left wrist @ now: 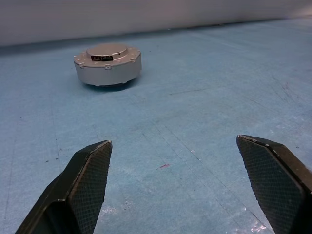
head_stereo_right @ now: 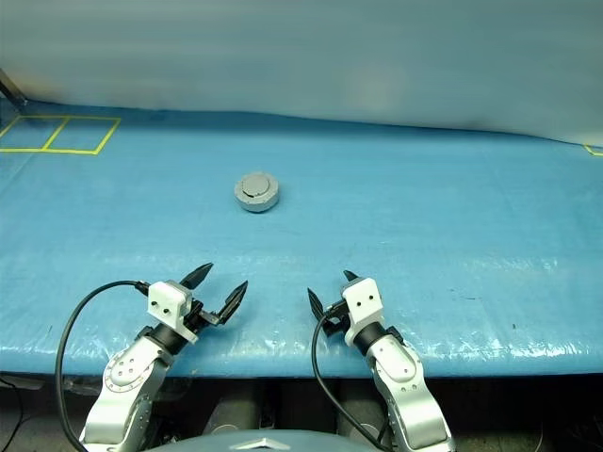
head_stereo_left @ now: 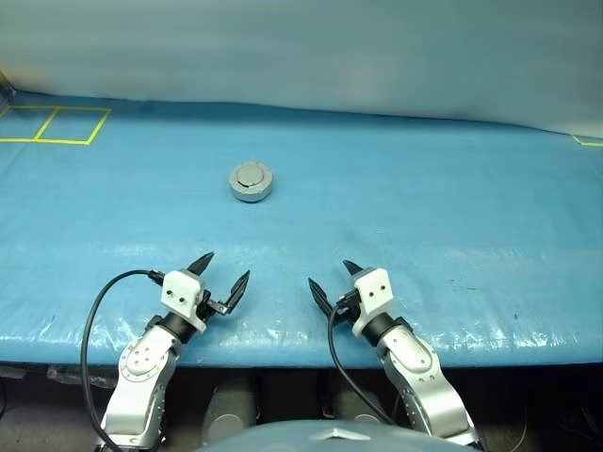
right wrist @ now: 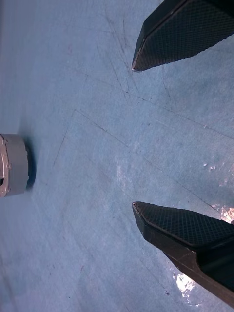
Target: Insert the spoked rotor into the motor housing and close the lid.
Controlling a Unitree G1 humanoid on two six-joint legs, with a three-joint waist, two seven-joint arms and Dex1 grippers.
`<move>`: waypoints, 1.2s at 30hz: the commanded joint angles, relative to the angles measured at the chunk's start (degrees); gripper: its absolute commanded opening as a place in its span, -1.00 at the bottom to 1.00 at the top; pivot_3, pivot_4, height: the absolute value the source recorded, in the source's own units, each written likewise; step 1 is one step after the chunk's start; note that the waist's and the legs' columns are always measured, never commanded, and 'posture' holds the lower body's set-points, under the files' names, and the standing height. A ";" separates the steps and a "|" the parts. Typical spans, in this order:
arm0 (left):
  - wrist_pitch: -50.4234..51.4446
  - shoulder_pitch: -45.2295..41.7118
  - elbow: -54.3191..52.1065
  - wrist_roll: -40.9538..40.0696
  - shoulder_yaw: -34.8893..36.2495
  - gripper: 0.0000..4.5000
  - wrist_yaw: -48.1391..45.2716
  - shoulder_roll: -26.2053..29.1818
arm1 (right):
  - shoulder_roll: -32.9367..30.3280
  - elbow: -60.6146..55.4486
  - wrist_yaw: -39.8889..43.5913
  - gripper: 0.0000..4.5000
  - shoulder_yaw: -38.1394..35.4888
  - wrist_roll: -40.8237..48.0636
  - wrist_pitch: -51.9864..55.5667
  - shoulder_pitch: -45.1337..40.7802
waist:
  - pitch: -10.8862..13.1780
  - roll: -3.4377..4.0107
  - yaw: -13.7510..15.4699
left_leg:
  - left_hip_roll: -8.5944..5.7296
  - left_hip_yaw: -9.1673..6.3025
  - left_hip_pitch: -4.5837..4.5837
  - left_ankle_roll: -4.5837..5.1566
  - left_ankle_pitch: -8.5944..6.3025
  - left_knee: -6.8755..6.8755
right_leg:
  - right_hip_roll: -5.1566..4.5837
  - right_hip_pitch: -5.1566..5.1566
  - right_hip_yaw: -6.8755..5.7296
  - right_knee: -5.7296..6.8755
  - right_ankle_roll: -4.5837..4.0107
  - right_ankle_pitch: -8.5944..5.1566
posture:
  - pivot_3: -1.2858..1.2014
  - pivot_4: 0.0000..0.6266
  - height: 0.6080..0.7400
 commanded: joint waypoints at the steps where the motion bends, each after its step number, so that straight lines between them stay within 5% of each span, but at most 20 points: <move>1: -0.42 -0.42 -0.06 -0.28 -0.07 0.99 -0.30 0.03 | -0.04 -1.70 0.14 1.00 0.23 -0.05 -0.46 -0.38 | 0.00 0.00 0.00 | 0.00 0.00 0.00 0.00 0.00 0.00 | 0.00 0.00 0.00 0.00 0.00 0.00 | 0.03 -0.52 1.00; 36: -0.42 0.06 -0.88 0.01 -0.23 0.99 -0.17 0.17 | -0.16 -1.91 0.21 1.00 0.38 -0.43 -0.32 0.05 | -0.01 -0.01 0.00 | 0.02 0.03 0.00 0.00 0.00 0.03 | 0.03 0.00 0.02 0.01 -0.03 0.03 | 0.03 -0.52 1.00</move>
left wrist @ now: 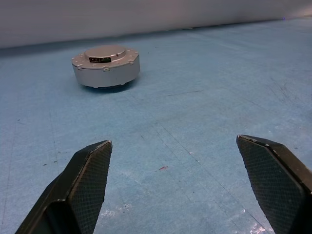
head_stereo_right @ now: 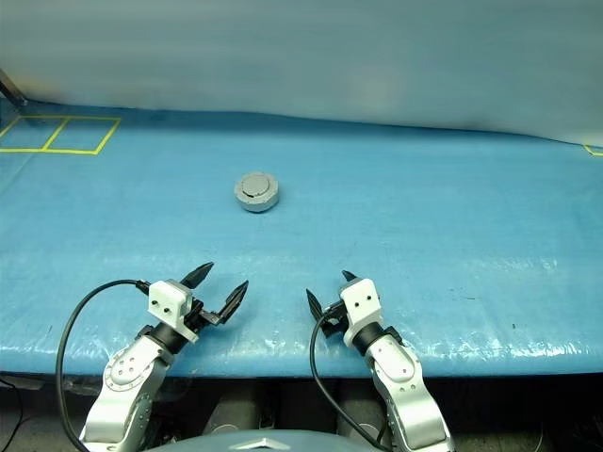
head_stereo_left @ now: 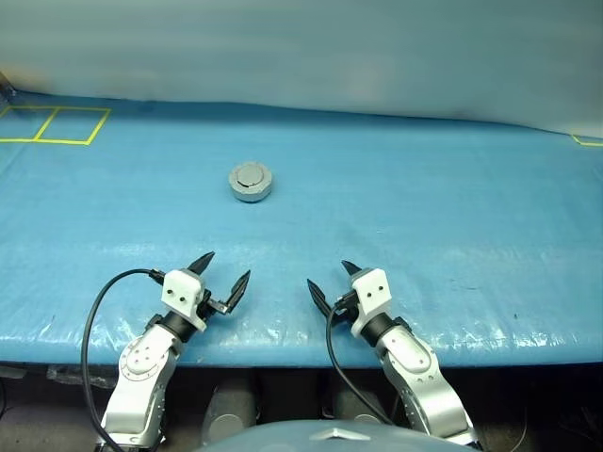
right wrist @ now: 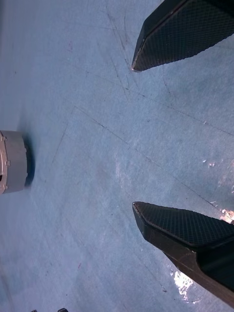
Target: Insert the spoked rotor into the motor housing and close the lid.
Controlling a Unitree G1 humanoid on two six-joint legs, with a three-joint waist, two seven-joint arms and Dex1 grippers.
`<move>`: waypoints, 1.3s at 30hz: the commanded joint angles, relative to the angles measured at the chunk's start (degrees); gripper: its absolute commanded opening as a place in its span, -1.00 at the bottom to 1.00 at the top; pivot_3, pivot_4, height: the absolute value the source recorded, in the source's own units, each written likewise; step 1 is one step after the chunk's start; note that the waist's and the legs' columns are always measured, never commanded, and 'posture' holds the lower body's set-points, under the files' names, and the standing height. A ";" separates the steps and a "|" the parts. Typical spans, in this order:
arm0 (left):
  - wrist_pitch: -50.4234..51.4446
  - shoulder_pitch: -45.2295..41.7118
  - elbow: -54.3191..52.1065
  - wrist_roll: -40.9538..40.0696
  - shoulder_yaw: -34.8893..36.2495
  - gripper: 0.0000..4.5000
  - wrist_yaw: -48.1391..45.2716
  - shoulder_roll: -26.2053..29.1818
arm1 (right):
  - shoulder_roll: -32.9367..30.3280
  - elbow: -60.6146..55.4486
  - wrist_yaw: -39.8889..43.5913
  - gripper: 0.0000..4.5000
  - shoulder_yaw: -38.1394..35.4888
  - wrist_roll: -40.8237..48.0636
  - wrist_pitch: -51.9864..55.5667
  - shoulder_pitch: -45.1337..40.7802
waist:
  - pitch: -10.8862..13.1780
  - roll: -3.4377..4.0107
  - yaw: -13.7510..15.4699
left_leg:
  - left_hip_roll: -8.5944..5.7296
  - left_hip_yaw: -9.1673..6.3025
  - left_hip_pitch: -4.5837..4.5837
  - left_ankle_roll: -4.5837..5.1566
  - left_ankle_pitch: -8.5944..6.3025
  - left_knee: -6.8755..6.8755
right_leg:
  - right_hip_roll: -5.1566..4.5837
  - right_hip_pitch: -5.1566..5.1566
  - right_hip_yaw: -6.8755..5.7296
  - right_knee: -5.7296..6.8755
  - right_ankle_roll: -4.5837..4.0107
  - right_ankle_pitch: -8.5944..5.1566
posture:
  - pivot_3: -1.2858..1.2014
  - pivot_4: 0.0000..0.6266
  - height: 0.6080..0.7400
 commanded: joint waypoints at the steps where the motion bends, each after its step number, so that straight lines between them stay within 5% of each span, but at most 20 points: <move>1: -0.42 0.16 -0.91 -0.06 -0.04 0.99 -0.01 0.04 | -0.14 -1.94 0.19 1.00 -0.07 0.33 -0.28 0.02 | 0.00 0.00 0.00 | 0.00 0.00 0.00 0.00 0.00 0.00 | 0.00 0.00 0.00 0.00 0.00 0.00 | 0.03 -0.52 1.00; 39: -0.37 -0.31 -0.35 -0.14 -0.34 0.99 -0.18 0.02 | -0.25 -1.90 0.10 1.00 0.00 0.27 -0.24 0.15 | -0.01 0.00 0.00 | 0.01 0.01 0.00 0.00 0.01 0.02 | 0.02 0.00 0.01 0.02 -0.04 0.04 | 0.03 -0.52 1.00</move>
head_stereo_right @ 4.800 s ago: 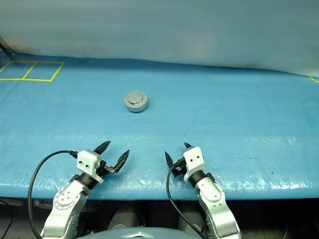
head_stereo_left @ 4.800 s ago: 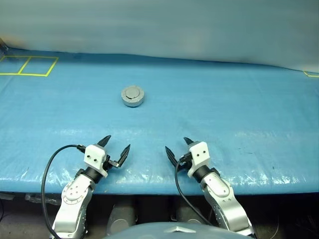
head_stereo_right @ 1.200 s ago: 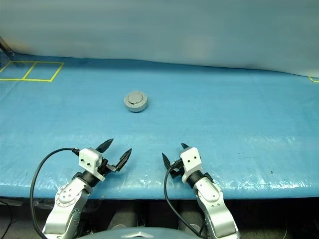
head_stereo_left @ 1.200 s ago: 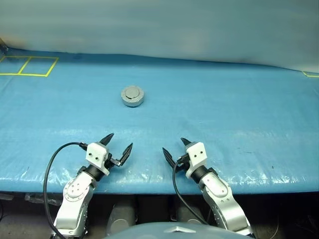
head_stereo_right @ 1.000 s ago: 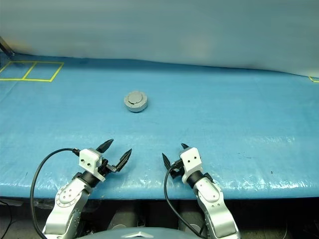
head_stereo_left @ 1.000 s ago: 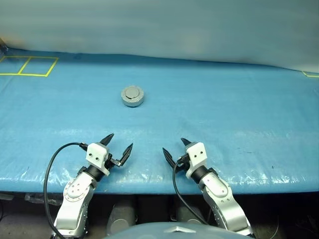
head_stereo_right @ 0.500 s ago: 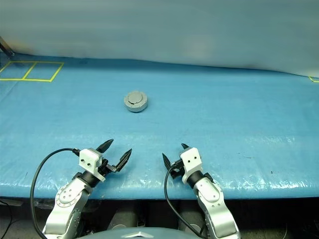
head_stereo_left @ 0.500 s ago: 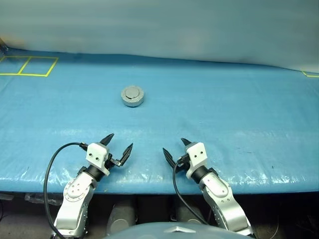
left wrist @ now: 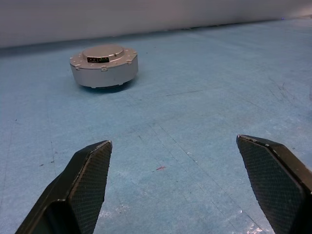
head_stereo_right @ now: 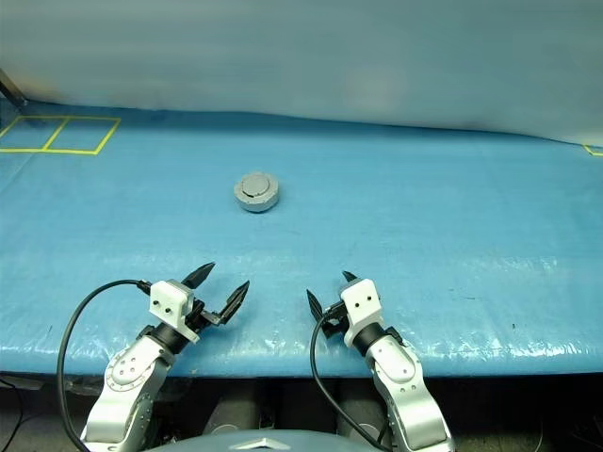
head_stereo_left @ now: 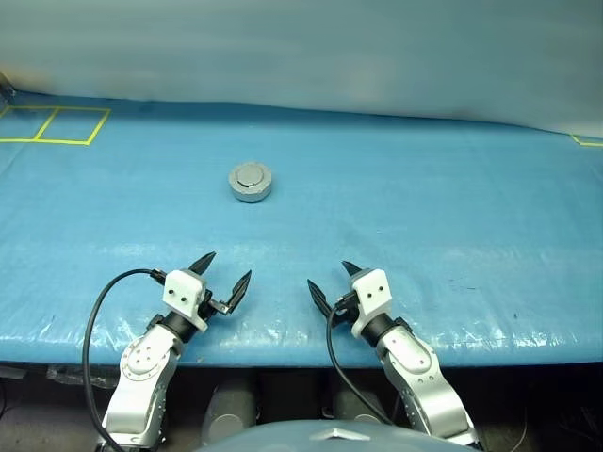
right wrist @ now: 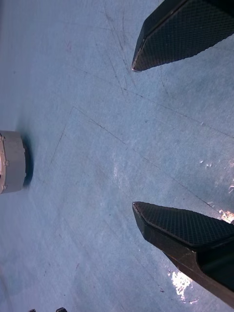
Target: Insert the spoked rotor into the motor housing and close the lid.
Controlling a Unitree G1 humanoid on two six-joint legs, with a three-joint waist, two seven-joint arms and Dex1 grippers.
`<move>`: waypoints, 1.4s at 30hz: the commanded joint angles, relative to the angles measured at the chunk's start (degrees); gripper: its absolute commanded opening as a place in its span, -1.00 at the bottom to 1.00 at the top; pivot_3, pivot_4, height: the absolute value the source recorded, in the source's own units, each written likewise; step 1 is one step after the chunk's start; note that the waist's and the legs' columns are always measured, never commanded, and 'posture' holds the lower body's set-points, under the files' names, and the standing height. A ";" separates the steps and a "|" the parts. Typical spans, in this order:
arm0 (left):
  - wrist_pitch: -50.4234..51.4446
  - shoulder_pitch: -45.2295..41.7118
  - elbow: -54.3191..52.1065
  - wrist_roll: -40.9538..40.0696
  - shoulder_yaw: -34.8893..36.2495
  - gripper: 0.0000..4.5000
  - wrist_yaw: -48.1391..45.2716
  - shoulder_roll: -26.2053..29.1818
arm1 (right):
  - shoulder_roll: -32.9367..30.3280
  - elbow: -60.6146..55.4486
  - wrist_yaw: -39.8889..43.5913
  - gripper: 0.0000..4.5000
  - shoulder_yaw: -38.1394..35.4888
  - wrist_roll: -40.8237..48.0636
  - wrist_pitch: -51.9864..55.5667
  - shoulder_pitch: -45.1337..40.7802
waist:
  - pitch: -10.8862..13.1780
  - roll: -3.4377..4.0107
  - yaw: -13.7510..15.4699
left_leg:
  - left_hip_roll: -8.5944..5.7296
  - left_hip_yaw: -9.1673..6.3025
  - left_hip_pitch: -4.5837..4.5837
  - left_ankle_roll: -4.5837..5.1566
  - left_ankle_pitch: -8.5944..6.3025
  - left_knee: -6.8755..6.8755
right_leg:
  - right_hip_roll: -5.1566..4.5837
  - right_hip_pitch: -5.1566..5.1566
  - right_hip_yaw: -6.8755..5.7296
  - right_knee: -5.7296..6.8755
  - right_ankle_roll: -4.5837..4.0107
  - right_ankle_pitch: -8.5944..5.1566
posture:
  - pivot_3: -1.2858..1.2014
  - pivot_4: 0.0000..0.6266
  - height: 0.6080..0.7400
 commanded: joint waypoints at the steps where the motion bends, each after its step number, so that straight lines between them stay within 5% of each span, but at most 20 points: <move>1: -0.34 -0.28 -0.33 -0.16 -0.16 0.99 -0.26 0.03 | -0.04 -1.89 0.12 1.00 0.00 0.27 -0.24 0.05 | 0.00 0.00 0.00 | 0.00 0.00 0.00 0.00 0.00 0.00 | 0.00 0.00 0.00 0.00 0.00 0.00 | 0.03 -0.52 1.00; 42: -0.29 0.13 -0.73 -0.19 -0.06 0.99 -0.39 0.02 | -0.28 -1.86 0.47 1.00 0.25 0.25 -0.09 -0.02 | -0.01 -0.01 0.00 | 0.01 0.01 0.00 0.00 0.01 0.03 | 0.03 0.01 0.02 0.02 -0.01 0.02 | 0.03 -0.52 1.00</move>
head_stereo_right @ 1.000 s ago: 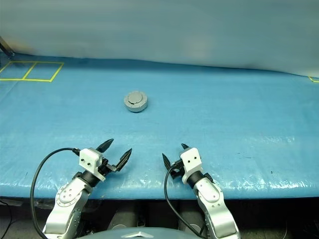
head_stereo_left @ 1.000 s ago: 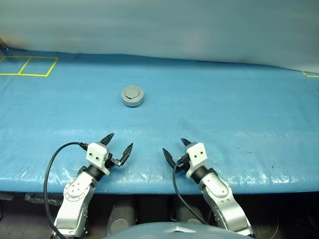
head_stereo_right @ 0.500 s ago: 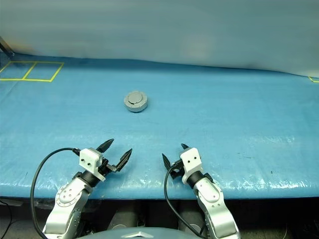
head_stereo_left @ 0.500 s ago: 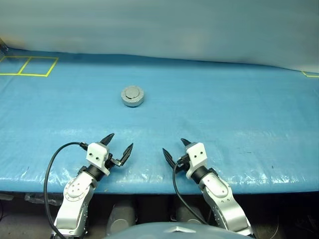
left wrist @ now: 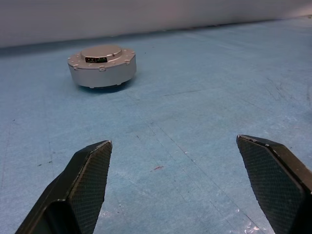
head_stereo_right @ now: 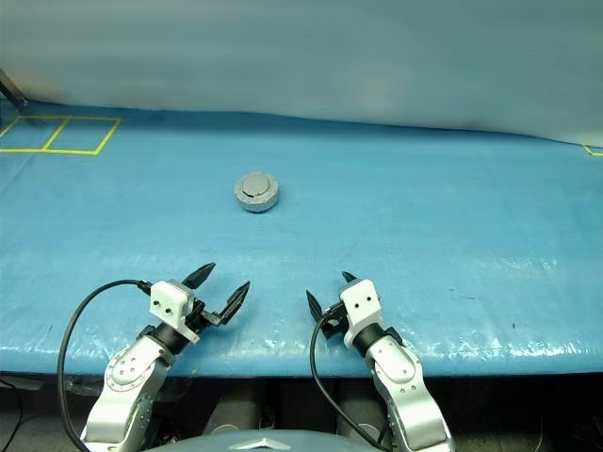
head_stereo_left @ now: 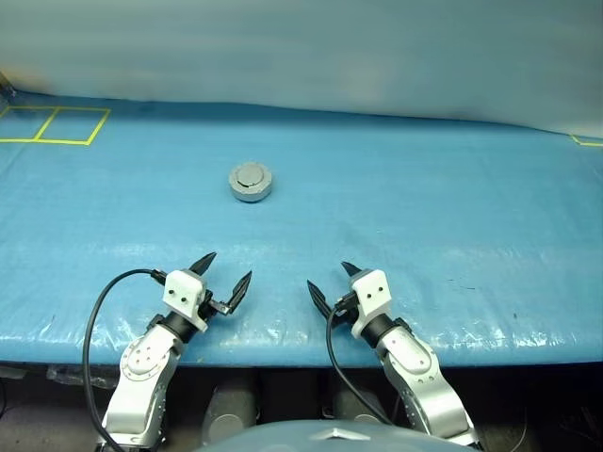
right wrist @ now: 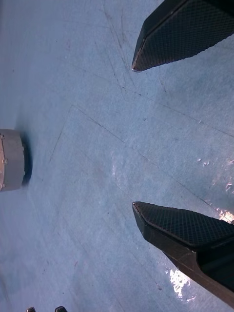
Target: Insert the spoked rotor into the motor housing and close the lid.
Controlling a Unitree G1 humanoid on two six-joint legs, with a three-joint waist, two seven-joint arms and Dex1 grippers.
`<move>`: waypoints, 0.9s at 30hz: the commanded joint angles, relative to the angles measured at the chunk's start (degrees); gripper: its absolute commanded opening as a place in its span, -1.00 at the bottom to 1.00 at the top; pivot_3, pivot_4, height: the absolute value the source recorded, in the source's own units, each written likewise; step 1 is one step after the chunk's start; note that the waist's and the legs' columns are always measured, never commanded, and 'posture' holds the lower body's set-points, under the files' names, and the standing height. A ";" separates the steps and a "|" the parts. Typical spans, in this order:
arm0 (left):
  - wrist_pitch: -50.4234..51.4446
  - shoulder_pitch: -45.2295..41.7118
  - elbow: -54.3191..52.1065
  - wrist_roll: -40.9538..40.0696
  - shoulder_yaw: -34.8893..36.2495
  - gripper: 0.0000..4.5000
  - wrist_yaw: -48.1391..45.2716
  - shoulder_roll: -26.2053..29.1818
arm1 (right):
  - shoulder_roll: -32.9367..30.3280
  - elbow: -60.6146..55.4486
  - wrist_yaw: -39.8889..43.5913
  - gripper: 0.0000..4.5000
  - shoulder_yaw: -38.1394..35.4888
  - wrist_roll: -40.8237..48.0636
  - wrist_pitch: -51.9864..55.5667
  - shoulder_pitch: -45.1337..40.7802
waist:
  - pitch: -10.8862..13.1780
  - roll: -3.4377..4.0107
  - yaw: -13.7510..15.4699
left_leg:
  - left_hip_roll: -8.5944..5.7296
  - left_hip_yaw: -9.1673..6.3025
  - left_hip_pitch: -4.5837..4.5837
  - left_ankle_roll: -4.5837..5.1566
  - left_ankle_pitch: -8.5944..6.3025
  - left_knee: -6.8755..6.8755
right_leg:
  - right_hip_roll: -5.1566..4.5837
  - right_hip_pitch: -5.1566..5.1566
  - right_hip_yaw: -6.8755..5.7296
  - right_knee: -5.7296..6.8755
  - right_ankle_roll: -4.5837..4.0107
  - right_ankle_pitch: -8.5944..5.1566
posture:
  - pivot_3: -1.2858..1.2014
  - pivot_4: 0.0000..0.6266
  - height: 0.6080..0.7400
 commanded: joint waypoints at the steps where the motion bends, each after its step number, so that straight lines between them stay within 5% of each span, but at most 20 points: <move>1: -0.31 0.08 -0.73 -0.17 -0.08 0.99 -0.03 -0.01 | -0.13 -1.88 0.31 1.00 0.13 0.26 -0.13 -0.07 | 0.00 0.00 0.00 | 0.00 0.00 0.00 0.00 0.00 0.00 | 0.00 0.00 0.00 0.00 0.00 0.00 | 0.03 -0.52 1.00; 27: -0.37 -0.03 -0.59 -0.19 -0.26 0.99 -0.14 -0.09 | -0.14 -2.02 0.15 1.00 0.23 0.08 -0.07 0.00 | 0.00 0.00 0.00 | 0.00 0.00 0.00 0.00 0.00 0.01 | 0.00 0.00 0.01 0.01 0.00 0.00 | 0.03 -0.52 1.00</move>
